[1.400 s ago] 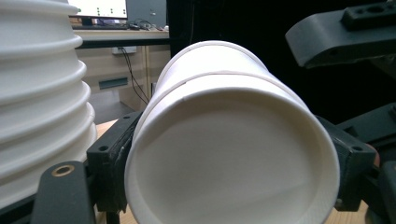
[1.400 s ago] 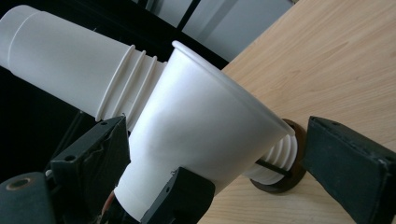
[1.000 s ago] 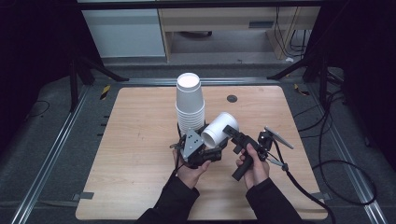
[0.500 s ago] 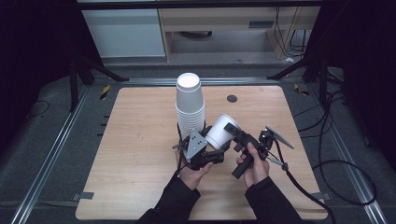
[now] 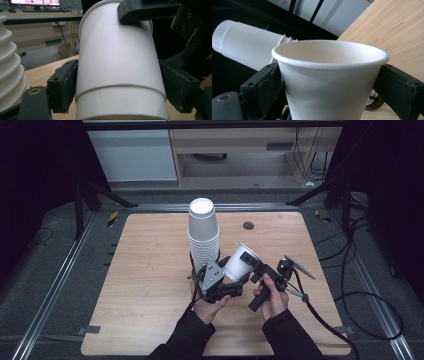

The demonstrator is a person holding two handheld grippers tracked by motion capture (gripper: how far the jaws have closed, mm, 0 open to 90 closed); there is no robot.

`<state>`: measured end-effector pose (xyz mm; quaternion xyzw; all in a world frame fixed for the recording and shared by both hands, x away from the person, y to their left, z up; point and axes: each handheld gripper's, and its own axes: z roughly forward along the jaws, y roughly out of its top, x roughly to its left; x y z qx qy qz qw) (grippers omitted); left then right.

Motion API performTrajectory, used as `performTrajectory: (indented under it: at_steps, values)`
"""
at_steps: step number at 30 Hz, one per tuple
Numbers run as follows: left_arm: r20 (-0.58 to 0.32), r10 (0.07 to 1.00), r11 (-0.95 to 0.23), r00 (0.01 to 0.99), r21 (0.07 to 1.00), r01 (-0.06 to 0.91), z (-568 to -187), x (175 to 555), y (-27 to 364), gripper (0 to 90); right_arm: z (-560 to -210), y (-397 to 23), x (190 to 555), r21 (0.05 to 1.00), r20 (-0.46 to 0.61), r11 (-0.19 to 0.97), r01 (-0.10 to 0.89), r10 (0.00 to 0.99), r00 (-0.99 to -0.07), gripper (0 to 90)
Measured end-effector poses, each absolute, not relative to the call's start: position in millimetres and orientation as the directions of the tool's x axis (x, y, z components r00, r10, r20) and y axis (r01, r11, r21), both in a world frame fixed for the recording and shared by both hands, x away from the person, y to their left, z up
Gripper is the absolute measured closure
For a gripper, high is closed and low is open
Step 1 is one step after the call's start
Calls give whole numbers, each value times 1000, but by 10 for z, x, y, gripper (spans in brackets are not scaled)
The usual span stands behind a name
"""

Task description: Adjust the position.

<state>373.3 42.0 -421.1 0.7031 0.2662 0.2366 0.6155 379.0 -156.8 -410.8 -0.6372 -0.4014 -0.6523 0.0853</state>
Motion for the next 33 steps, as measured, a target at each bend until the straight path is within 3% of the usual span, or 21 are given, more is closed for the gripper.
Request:
performTrajectory:
  at_steps: [18, 33]
  values:
    - [25, 638, -129, 770, 989, 76, -4170, 3690, 320, 198, -4141, -1566, 3839, 432, 893, -652, 623, 407, -193, 107]
    - [43, 618, -176, 785, 981, 85, -4120, 3655, 487, 224, -4092, -1615, 3865, 450, 885, -665, 596, 420, -199, 127]
